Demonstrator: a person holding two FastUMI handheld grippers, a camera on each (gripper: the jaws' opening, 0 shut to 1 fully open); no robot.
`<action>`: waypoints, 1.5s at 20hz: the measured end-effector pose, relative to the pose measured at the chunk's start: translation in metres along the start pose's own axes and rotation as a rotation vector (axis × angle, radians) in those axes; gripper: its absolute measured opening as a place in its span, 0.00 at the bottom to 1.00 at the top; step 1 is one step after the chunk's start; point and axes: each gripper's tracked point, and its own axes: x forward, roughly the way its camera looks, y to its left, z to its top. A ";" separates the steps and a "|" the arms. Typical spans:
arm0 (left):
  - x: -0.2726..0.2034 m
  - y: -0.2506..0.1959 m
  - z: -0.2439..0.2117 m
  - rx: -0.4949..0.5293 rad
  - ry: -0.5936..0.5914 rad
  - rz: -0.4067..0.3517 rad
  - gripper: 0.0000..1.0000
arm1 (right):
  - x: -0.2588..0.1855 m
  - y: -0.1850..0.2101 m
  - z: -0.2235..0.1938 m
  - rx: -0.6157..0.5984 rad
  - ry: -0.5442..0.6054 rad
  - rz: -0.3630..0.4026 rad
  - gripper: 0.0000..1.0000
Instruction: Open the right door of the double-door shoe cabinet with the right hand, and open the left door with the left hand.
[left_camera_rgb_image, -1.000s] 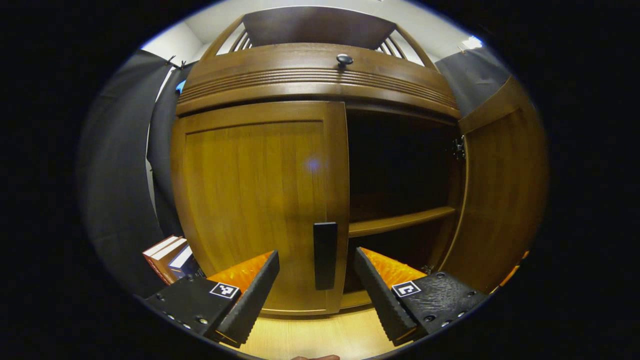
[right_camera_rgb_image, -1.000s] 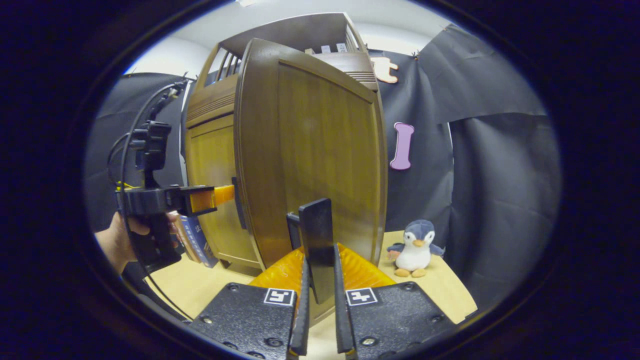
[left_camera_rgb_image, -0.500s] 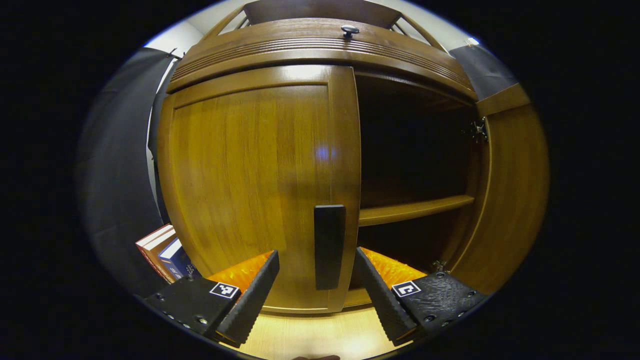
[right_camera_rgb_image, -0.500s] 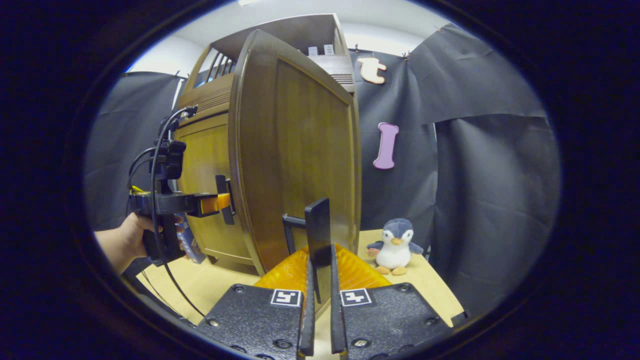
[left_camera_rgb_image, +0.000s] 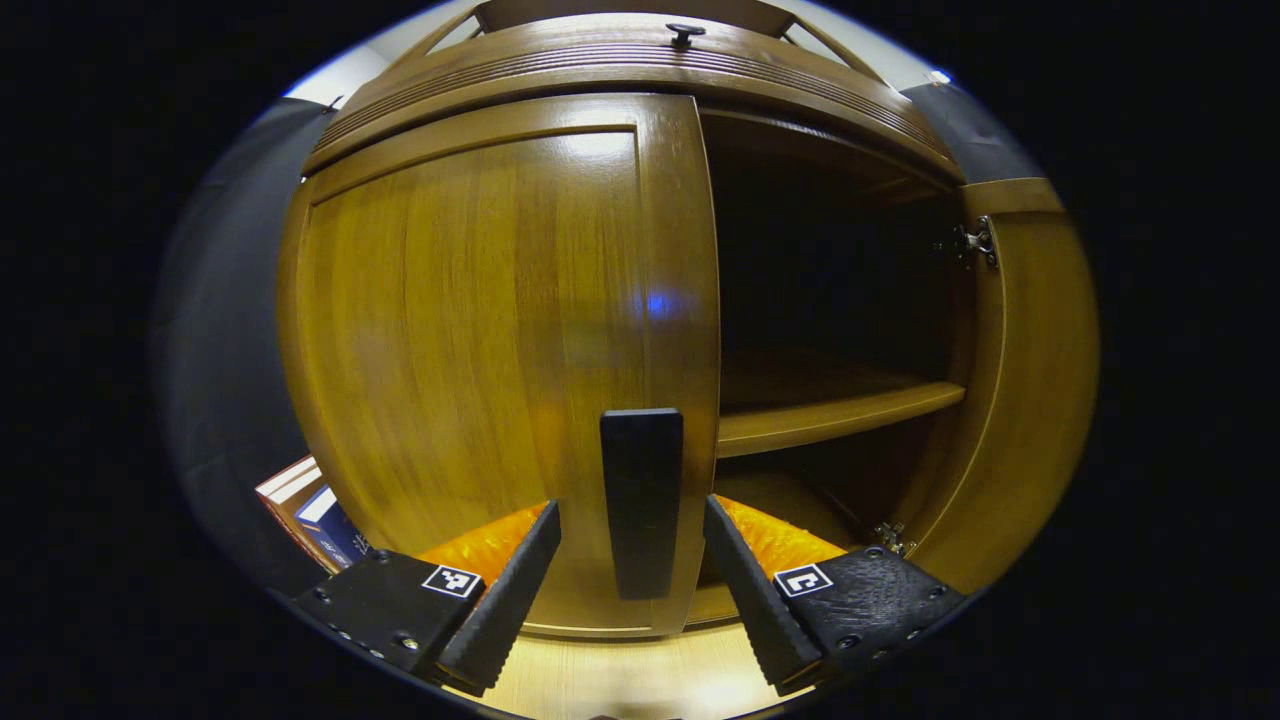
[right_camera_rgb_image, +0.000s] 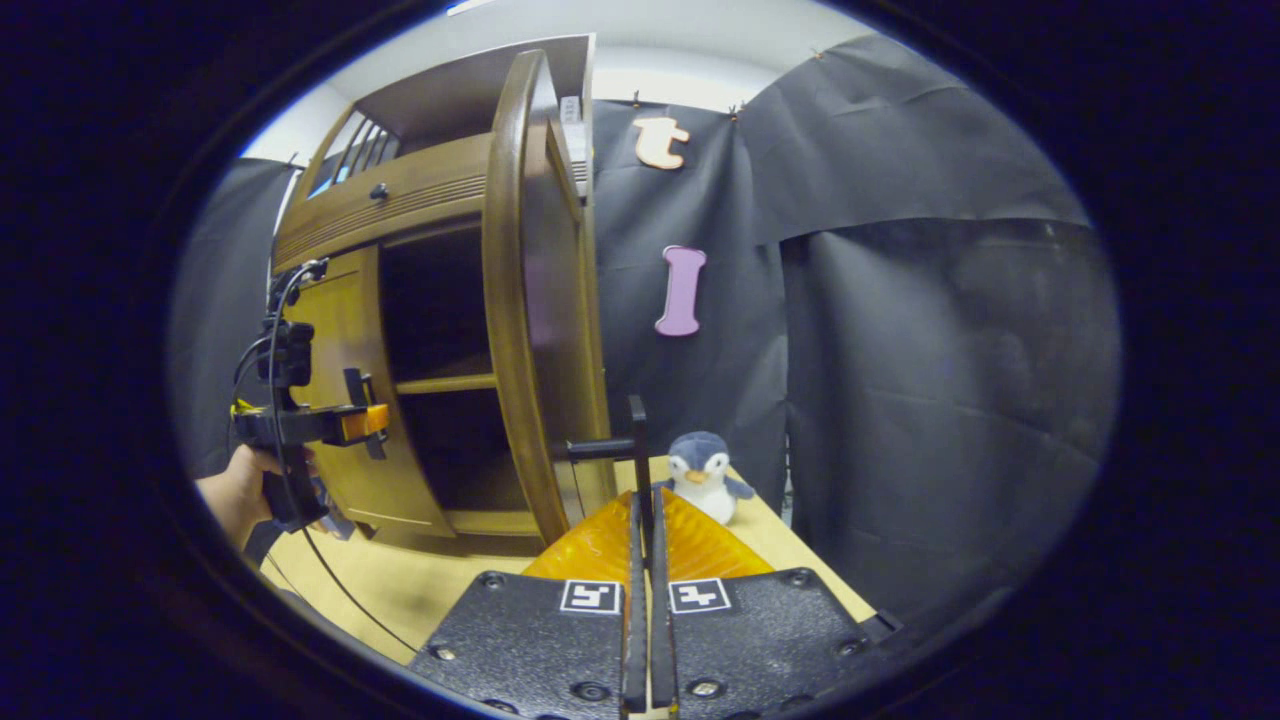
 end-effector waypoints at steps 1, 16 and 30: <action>0.002 0.001 0.001 0.001 -0.008 0.003 1.00 | -0.001 -0.007 0.003 0.003 -0.007 -0.021 0.05; 0.012 -0.005 0.003 -0.001 0.000 -0.020 0.29 | -0.028 0.006 0.019 0.107 -0.067 0.036 0.02; -0.017 -0.003 -0.004 0.019 0.004 -0.065 0.25 | -0.020 0.035 0.020 0.032 -0.076 0.120 0.23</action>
